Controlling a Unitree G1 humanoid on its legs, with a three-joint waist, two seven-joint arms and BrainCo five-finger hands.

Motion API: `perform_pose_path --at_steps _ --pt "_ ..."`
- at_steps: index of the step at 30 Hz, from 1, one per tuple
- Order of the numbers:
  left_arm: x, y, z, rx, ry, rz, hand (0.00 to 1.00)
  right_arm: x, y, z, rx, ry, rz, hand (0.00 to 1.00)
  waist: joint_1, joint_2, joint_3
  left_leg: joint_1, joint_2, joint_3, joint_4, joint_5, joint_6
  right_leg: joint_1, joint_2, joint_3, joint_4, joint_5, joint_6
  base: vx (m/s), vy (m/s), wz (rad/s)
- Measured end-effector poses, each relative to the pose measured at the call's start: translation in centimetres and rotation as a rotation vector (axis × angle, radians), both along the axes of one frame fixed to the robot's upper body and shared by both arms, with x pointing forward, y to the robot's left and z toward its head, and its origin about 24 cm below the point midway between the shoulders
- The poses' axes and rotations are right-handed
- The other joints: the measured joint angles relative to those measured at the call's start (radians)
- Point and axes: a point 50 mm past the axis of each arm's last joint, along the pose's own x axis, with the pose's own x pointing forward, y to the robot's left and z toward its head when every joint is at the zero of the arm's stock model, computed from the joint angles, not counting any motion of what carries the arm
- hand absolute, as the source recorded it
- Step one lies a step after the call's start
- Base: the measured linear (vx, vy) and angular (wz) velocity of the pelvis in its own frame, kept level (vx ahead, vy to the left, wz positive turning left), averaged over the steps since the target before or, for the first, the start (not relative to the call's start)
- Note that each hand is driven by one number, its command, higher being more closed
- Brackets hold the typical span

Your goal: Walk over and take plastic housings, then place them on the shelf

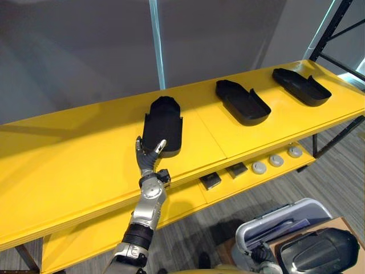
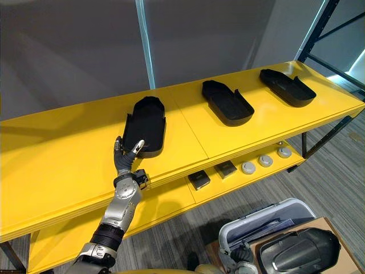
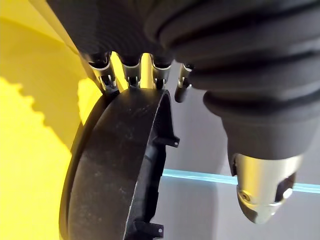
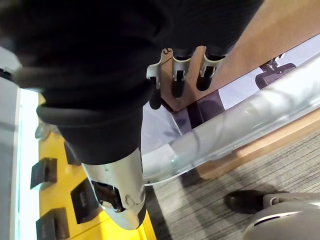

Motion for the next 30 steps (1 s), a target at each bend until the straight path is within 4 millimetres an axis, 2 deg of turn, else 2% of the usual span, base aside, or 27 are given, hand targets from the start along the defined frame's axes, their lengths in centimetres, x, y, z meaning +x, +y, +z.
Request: perform_pose_path --at_steps 12,19,23,27,28,30 --pt "-1.8 -0.9 -0.6 0.038 -0.002 -0.13 0.0 -0.4 -0.2 -0.2 0.0 0.02 0.002 0.0 0.003 0.009 -0.012 0.003 0.002 -0.007 0.003 0.0 0.0 0.007 0.001 -0.004 -0.002 0.0 0.0 0.0 0.0 0.02" --pt "-3.1 -0.2 1.9 0.302 -0.125 -0.098 0.0 -1.0 -0.2 -0.3 0.0 0.029 -0.002 0.0 0.026 0.012 -0.017 0.006 0.003 -0.005 0.006 0.0 0.0 0.013 0.001 -0.005 -0.001 0.0 0.0 0.0 0.0 0.0" --pt "-4.4 0.4 2.1 0.426 -0.142 -0.084 0.0 -1.1 -0.2 -0.3 -0.001 0.019 -0.003 0.0 0.029 0.013 -0.021 0.006 0.004 0.003 0.009 0.0 0.0 0.014 0.001 -0.005 0.001 0.0 0.001 0.0 0.0 0.0" --pt "-5.7 0.2 2.0 0.473 -0.147 -0.104 0.0 -1.7 -0.2 -0.4 0.0 0.024 -0.006 0.0 0.05 0.008 -0.026 0.004 0.004 0.007 0.015 -0.001 -0.001 0.014 0.001 -0.004 0.002 -0.002 0.004 0.0 0.0 0.0" --pt "-6.1 0.1 1.9 0.487 -0.149 -0.118 1.0 -1.8 -0.2 -0.4 0.001 0.028 -0.006 0.0 0.052 0.007 -0.029 0.003 0.004 0.007 0.017 -0.001 -0.001 0.014 0.001 -0.004 0.001 -0.003 0.005 0.0 0.0 0.0" --pt "-6.6 -0.2 1.5 0.49 -0.14 -0.151 1.0 -1.9 -0.3 -0.4 0.001 0.03 -0.005 0.0 0.053 0.008 -0.033 0.003 0.004 0.007 0.018 -0.001 -0.001 0.014 0.0 -0.004 0.001 -0.004 0.007 0.0 0.0 0.0"
